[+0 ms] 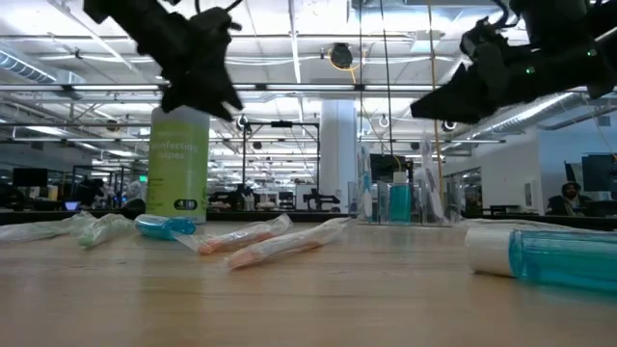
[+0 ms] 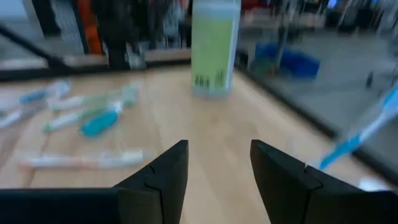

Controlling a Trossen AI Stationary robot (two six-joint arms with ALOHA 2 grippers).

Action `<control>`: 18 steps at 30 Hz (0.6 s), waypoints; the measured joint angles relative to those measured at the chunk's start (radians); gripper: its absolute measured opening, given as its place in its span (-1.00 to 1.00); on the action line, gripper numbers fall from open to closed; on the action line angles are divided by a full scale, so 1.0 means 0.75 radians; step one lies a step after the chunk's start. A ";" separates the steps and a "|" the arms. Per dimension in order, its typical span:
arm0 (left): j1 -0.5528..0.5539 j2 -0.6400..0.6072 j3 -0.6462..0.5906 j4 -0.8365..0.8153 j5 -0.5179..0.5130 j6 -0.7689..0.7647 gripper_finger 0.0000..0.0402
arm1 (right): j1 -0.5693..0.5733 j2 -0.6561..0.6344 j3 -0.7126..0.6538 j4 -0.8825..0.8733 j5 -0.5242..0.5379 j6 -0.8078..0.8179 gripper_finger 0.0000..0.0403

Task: Pick & Place toothbrushing station
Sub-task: Put the green toothbrush into the transparent organizer

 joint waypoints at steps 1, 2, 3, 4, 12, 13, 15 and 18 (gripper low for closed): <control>-0.018 0.000 0.000 -0.060 0.001 -0.064 -0.21 | -0.005 -0.001 -0.014 0.068 0.000 -0.038 -0.18; -0.032 -0.001 0.001 -0.118 0.003 -0.126 -0.21 | -0.011 -0.001 -0.026 0.127 0.001 -0.077 -0.18; -0.044 -0.002 0.002 -0.190 0.005 -0.187 -0.21 | -0.017 -0.001 -0.033 0.172 0.001 -0.110 -0.18; -0.055 -0.002 0.002 -0.273 0.004 -0.255 -0.21 | -0.021 0.000 -0.035 0.219 0.001 -0.137 -0.18; -0.151 0.041 -0.067 -0.703 -0.014 -0.810 -0.21 | -0.027 -0.001 -0.035 0.424 0.000 -0.218 -0.18; -0.160 0.043 -0.090 -0.705 -0.025 -0.885 -0.21 | -0.027 -0.001 -0.035 0.430 0.001 -0.218 -0.18; -0.175 0.052 -0.142 -0.696 -0.026 -1.061 -0.21 | -0.027 -0.001 -0.035 0.432 0.001 -0.218 -0.18; -0.193 0.065 -0.212 -0.701 0.058 -1.248 -0.21 | -0.027 -0.001 -0.035 0.431 0.000 -0.218 -0.18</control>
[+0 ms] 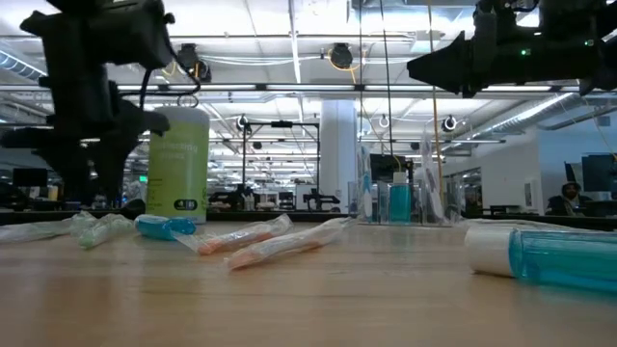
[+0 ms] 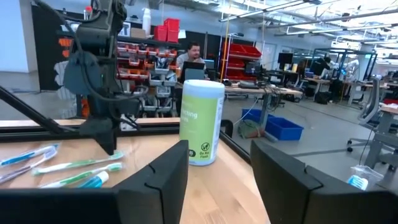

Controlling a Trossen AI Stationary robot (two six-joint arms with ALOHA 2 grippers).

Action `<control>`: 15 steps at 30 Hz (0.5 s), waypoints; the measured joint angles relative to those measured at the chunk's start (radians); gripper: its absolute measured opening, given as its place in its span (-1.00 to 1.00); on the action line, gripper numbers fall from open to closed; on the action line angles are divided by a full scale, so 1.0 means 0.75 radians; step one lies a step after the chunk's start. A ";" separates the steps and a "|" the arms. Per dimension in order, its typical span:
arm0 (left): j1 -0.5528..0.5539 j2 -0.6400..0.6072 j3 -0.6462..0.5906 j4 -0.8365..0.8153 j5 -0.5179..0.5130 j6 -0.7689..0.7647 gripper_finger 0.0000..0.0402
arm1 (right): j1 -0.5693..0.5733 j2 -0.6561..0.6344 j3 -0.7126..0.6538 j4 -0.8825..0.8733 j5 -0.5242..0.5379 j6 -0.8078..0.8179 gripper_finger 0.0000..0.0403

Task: Pick & Place toothbrushing station
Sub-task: Put the green toothbrush into the transparent organizer

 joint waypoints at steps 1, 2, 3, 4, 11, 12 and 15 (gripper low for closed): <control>-0.006 -0.001 -0.019 -0.003 0.023 -0.042 -0.21 | 0.000 0.000 0.000 0.000 0.000 0.000 -0.18; -0.012 -0.001 -0.036 -0.003 0.039 -0.089 -0.21 | 0.000 0.000 0.000 0.001 0.000 0.000 -0.18; -0.017 -0.001 -0.052 -0.004 0.047 -0.135 -0.21 | 0.000 0.000 0.000 0.001 0.000 0.000 -0.18; -0.023 -0.001 -0.066 -0.004 0.048 -0.179 -0.21 | 0.000 0.000 0.000 0.000 0.000 0.000 -0.18; -0.022 -0.001 -0.133 -0.001 0.049 -0.289 -0.21 | 0.000 0.000 0.000 -0.009 0.000 0.010 -0.18; -0.020 -0.001 -0.138 0.000 0.048 -0.282 -0.21 | 0.000 0.000 0.000 -0.010 0.000 0.010 -0.18; -0.003 -0.001 -0.159 0.004 0.047 -0.260 -0.21 | 0.000 0.000 0.000 -0.012 -0.001 0.010 -0.18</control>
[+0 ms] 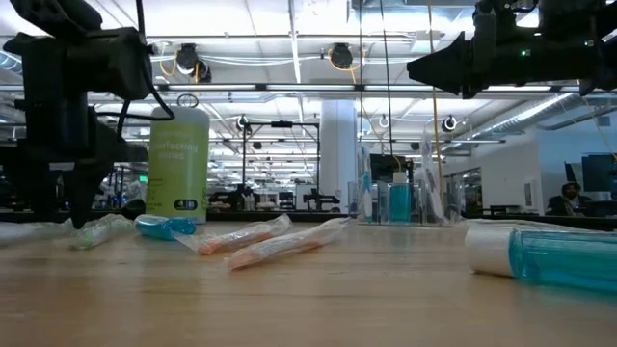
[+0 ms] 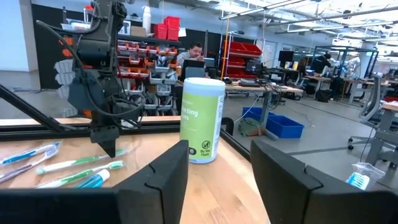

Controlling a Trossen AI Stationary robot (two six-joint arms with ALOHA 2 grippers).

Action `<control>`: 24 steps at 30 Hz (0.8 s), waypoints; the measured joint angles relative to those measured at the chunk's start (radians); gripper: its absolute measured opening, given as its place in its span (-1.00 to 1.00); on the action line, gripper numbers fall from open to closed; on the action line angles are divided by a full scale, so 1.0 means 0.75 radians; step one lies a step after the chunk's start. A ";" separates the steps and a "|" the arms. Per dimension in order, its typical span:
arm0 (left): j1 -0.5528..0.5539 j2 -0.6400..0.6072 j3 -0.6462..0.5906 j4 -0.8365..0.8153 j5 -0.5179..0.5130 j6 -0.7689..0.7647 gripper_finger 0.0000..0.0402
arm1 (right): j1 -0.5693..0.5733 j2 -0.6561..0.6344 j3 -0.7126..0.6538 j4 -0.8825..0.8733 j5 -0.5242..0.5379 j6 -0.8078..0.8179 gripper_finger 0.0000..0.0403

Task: Pick & Place toothbrushing station
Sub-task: Put the green toothbrush into the transparent organizer

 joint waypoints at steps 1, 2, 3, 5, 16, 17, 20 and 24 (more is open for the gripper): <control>0.007 0.000 -0.008 0.000 0.000 0.012 -0.21 | 0.000 0.000 0.000 0.000 0.000 0.000 -0.18; 0.012 0.000 -0.018 0.008 0.000 0.024 -0.21 | 0.000 0.000 0.000 0.000 0.000 0.000 -0.18; 0.019 -0.001 -0.028 0.028 -0.001 0.038 -0.21 | 0.000 0.000 0.001 0.000 0.000 0.000 -0.18; 0.032 -0.005 -0.051 0.072 0.000 0.075 -0.24 | 0.000 0.000 0.001 0.000 0.000 0.000 -0.18; 0.056 -0.004 -0.069 0.110 -0.018 0.180 -0.71 | 0.000 0.000 0.001 0.000 0.000 0.001 -0.19; 0.056 -0.004 -0.069 0.113 -0.023 0.181 -0.74 | 0.000 0.000 0.001 0.000 0.000 0.001 -0.19; 0.056 -0.003 -0.069 0.115 -0.026 0.150 -0.83 | 0.000 0.000 0.001 0.000 0.000 0.001 -0.19; 0.056 -0.003 -0.070 0.121 -0.031 0.221 -0.91 | 0.000 0.000 0.001 0.001 0.000 0.001 -0.19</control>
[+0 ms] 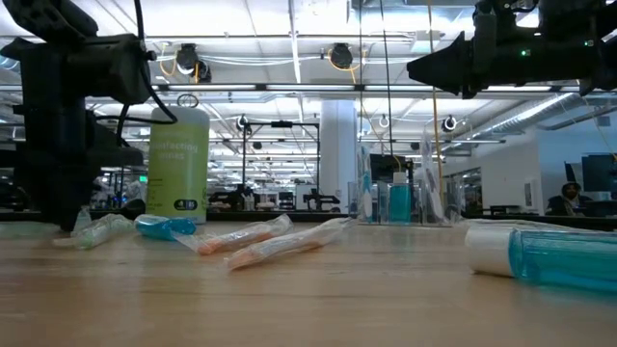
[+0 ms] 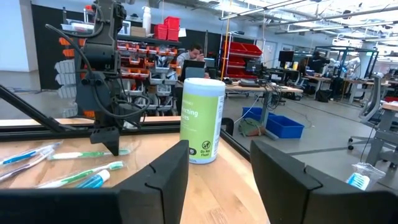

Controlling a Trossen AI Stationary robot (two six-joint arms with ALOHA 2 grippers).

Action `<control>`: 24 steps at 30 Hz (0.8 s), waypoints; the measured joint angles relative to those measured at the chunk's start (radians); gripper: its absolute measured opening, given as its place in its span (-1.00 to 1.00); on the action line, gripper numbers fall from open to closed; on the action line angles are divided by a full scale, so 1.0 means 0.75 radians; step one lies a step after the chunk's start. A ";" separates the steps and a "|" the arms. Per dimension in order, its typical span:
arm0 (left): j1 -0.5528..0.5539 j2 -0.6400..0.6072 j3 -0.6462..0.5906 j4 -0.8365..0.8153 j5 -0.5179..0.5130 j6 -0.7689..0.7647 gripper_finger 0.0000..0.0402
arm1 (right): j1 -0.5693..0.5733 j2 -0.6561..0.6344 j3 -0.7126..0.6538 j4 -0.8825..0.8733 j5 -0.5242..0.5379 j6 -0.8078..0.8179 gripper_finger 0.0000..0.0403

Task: Pick & Place toothbrushing station
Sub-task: Put the green toothbrush into the transparent organizer

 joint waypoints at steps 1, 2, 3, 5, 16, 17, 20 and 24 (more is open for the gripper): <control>-0.001 0.000 0.000 0.001 0.000 0.017 -0.93 | 0.000 0.000 0.000 0.000 0.000 0.000 -0.19; -0.004 0.000 0.001 0.002 -0.002 0.027 -0.94 | 0.000 0.000 0.000 0.000 0.000 0.000 -0.19; -0.010 0.000 0.007 0.001 -0.006 0.036 -0.94 | 0.000 0.000 0.000 0.000 0.000 0.000 -0.19; -0.024 0.003 0.026 -0.014 -0.017 0.069 -0.93 | 0.000 0.000 0.000 0.000 0.000 0.000 -0.19; -0.089 0.005 0.365 0.006 -0.418 0.550 -0.83 | 0.000 0.000 0.000 0.000 -0.001 0.001 -0.19; -0.089 0.005 0.401 0.009 -0.479 0.597 -0.83 | 0.000 0.000 0.000 0.001 0.000 0.001 -0.19; -0.089 0.004 0.487 0.065 -0.681 0.764 -0.83 | 0.000 0.000 0.000 0.002 0.000 0.001 -0.20; -0.089 0.003 0.527 0.481 -0.928 1.131 -0.83 | 0.000 0.000 0.001 0.002 0.000 0.001 -0.20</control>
